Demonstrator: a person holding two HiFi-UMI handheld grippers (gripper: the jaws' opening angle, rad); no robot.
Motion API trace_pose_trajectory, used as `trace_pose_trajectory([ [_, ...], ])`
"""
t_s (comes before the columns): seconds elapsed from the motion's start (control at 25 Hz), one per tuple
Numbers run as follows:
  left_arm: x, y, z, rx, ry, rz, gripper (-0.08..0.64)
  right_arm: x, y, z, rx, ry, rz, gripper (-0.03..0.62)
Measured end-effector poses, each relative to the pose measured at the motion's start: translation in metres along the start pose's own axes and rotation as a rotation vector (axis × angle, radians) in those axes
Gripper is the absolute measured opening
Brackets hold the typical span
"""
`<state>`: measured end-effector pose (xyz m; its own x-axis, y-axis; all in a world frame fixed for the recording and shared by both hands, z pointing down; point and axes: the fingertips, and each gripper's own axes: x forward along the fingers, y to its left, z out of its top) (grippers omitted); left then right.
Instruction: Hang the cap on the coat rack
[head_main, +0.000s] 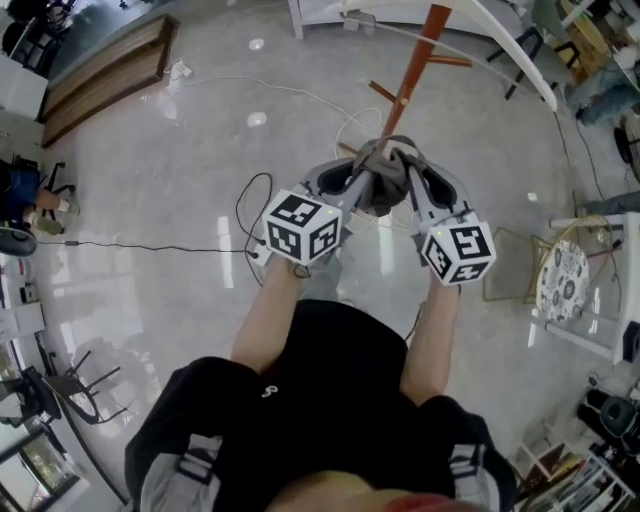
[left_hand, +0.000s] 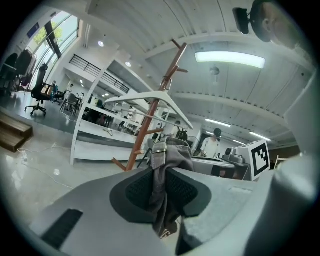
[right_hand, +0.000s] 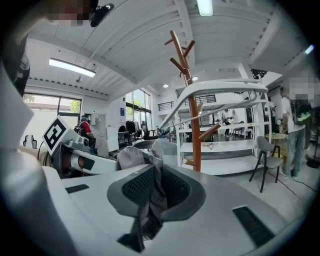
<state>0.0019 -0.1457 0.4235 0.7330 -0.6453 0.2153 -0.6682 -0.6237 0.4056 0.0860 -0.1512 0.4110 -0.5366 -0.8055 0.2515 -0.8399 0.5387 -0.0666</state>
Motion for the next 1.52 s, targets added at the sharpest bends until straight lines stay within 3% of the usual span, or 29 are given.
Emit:
trace_pose_trajectory([
  [0.28,0.051,0.052,0.011,-0.01,0.069,-0.05,0.061,0.064,-0.039,-0.005,0.033,0.053,-0.049,0.037],
  [0.56,0.091,0.065,0.004,-0.004,0.128,-0.065,0.061,0.082,-0.071,-0.017,0.064,0.095,-0.101,0.037],
  [1.08,0.136,0.094,-0.01,-0.018,0.194,0.058,0.061,0.118,-0.098,-0.036,0.028,0.184,-0.035,0.038],
  [1.52,0.187,0.13,-0.037,-0.006,0.289,0.099,0.061,0.161,-0.133,-0.073,-0.021,0.271,-0.068,0.038],
])
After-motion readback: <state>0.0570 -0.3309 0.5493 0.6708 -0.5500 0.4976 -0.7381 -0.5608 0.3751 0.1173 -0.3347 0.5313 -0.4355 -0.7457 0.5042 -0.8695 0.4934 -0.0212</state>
